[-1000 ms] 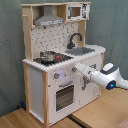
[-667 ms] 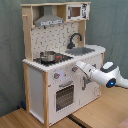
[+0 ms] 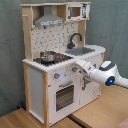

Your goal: Play with the kitchen

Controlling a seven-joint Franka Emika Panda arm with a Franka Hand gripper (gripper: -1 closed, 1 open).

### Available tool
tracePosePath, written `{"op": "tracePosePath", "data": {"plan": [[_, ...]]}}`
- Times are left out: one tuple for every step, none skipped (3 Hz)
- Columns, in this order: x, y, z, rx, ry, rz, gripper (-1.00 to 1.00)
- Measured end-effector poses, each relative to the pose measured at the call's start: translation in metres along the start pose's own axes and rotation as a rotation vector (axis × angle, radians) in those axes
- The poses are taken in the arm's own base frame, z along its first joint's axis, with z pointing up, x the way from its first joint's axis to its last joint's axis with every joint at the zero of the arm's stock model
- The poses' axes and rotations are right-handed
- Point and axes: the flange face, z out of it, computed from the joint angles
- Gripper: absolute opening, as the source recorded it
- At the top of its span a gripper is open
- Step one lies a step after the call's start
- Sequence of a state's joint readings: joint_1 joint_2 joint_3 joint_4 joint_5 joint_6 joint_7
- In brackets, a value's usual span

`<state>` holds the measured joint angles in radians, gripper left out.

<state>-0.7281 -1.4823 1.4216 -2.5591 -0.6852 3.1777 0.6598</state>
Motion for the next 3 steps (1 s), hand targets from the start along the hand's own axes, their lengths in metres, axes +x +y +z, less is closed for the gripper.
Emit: {"op": "tracePosePath", "data": {"plan": [[-0.002,-0.002,0.009,0.03,0.015,0.089,1.0],[0.007,-0.006,0.009,0.068,0.055,0.174,1.0],[0.017,-0.01,0.015,0.114,0.098,0.214,1.0]]}}
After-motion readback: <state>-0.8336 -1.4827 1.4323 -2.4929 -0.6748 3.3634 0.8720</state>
